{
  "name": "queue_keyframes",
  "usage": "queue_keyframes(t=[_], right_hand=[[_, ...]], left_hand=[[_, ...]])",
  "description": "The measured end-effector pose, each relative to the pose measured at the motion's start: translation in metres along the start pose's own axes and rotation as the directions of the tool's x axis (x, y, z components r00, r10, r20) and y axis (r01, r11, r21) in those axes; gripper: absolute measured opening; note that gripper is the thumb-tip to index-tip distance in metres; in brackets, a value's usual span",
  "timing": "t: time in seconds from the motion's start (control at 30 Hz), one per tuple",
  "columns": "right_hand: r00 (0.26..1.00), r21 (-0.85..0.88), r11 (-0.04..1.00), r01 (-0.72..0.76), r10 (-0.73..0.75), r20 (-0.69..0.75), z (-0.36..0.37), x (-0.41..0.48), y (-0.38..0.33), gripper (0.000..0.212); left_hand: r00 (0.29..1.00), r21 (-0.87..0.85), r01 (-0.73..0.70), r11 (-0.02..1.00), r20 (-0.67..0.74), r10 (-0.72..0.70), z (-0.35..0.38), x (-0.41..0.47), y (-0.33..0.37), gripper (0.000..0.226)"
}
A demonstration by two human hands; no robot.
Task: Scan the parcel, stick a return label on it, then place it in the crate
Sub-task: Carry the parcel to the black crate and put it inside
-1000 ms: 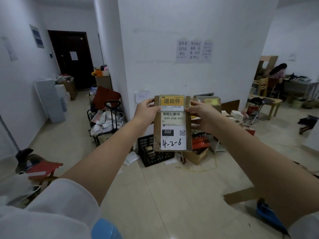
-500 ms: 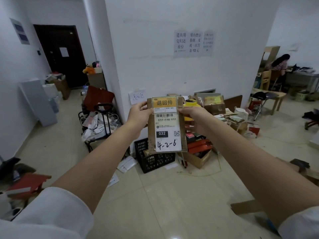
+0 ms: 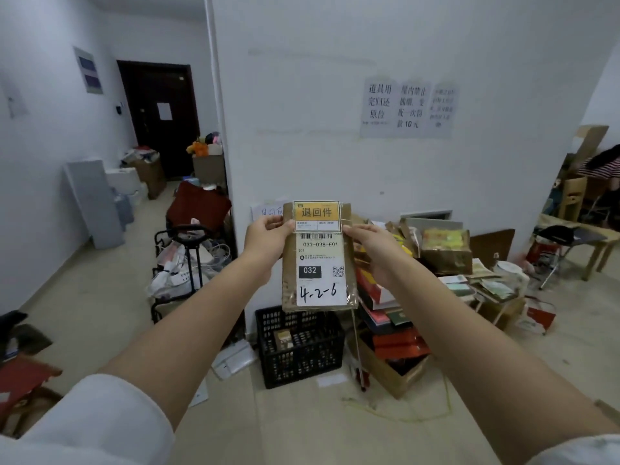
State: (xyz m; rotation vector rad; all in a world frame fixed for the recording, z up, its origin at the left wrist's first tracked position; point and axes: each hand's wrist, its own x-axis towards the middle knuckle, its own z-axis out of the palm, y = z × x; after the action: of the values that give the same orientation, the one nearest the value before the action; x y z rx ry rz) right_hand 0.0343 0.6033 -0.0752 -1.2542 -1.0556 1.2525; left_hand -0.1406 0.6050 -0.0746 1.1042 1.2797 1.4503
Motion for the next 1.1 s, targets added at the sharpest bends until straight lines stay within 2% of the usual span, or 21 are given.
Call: queue_keyframes(t=[0.23,0.4,0.53,0.87,1.1], right_hand=[[0.997,0.008,1.0,-0.01,0.01,0.078,-0.018,0.087,-0.008,0.017],[0.997,0.006,0.998,-0.063,0.063,0.037,-0.021,0.147,0.005,0.017],[0.995,0.001,0.996,-0.094,0.094,0.031,-0.017,0.202,0.013,0.009],[0.992,0.035,0.991,-0.129,0.129,0.017,0.026,0.381,0.021,0.024],[0.982,0.051,0.981,-0.186,0.185,0.021,0.052,0.478,0.019,0.02]], left_hand=[[0.99,-0.032,-0.002,0.999,-0.141,-0.003,0.047,0.076,-0.018,0.012],[0.988,-0.045,0.063,0.997,-0.138,-0.069,0.067,0.125,-0.044,0.01],[0.985,-0.026,0.074,0.997,-0.157,-0.077,0.079,0.177,-0.059,0.019],[0.987,0.02,0.061,0.998,-0.152,-0.058,0.091,0.355,-0.088,0.013],[0.982,0.049,0.092,0.995,-0.171,-0.083,0.091,0.463,-0.108,0.019]])
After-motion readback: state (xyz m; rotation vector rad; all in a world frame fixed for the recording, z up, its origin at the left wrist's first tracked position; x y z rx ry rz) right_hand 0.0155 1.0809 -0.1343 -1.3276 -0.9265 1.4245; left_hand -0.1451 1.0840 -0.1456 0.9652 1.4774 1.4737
